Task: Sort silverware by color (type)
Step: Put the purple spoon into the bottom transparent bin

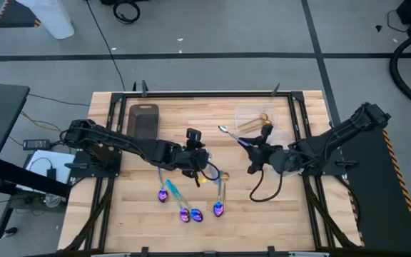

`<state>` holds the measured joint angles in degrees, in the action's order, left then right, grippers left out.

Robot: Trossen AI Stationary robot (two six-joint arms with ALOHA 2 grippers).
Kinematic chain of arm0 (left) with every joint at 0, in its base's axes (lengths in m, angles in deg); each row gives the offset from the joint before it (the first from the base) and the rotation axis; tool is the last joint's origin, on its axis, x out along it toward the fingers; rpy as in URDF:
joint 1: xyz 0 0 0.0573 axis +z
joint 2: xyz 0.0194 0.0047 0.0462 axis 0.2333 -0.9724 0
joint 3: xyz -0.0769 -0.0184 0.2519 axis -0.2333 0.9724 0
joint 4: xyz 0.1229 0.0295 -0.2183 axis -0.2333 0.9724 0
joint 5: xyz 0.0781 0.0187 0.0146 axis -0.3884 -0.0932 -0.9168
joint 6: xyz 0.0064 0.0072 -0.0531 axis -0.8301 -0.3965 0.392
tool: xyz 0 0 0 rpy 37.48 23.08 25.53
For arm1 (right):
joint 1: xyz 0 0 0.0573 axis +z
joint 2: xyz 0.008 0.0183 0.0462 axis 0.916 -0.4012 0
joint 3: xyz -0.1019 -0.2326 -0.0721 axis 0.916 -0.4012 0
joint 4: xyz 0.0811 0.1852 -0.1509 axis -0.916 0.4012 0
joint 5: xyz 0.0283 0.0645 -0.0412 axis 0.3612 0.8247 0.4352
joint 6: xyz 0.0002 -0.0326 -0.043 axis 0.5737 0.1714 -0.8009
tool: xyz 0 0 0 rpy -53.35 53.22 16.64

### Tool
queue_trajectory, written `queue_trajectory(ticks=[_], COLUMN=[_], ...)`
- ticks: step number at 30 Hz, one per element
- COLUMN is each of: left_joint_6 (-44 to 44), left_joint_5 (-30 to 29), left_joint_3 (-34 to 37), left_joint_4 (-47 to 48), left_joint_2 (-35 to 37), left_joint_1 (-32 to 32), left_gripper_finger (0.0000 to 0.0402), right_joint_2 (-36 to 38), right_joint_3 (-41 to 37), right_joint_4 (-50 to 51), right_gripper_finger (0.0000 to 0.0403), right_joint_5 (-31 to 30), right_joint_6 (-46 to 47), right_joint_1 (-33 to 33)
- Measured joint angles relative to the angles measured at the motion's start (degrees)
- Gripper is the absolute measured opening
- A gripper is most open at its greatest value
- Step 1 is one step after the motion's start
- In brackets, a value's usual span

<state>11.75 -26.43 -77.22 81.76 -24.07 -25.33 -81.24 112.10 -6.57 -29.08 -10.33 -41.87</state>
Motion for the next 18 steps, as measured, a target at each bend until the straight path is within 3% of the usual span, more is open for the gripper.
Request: queue_trajectory(ticks=[10, 18], left_joint_6=[5.7, 7.5], left_joint_5=[0.3, 2.5], left_joint_3=[4.8, 11.8], left_joint_4=[-2.9, -11.2], left_joint_2=[0.0, 0.0], left_joint_1=[-1.4, -3.8], left_gripper_finger=[0.0142, 0.0142], right_joint_2=[2.9, 4.4], right_joint_3=[0.0, 0.0], right_joint_4=[5.3, 7.5], right_gripper_finger=[0.0055, 0.0055], right_joint_5=[0.4, 0.4], right_joint_6=[7.3, 13.3], right_joint_1=[-0.6, -1.0])
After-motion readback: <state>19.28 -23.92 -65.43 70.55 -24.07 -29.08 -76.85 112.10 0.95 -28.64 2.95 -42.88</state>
